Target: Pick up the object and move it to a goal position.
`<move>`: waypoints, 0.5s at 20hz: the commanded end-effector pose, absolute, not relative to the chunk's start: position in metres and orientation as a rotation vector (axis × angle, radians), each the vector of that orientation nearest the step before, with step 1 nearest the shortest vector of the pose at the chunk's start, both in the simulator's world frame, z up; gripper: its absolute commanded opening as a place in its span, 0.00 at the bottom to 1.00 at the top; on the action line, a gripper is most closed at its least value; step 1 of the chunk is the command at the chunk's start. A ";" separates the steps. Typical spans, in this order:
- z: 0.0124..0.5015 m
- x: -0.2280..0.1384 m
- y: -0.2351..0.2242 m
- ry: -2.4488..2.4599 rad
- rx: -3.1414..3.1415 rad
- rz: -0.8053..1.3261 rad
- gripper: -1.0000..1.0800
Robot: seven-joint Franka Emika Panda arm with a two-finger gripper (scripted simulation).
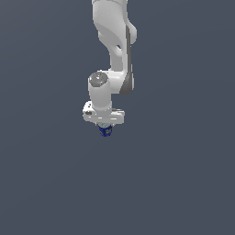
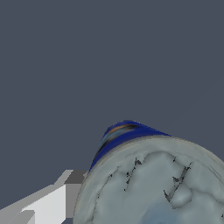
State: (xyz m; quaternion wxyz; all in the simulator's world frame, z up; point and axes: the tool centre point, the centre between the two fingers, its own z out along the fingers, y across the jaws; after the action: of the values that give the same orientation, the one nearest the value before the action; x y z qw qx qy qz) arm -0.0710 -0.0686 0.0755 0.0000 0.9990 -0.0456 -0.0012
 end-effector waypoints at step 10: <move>0.123 -0.072 -0.083 -0.144 3.139 0.000 0.00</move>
State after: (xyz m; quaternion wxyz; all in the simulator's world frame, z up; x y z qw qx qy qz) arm -0.0733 -0.0797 0.1112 -0.0003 0.9990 -0.0456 -0.0025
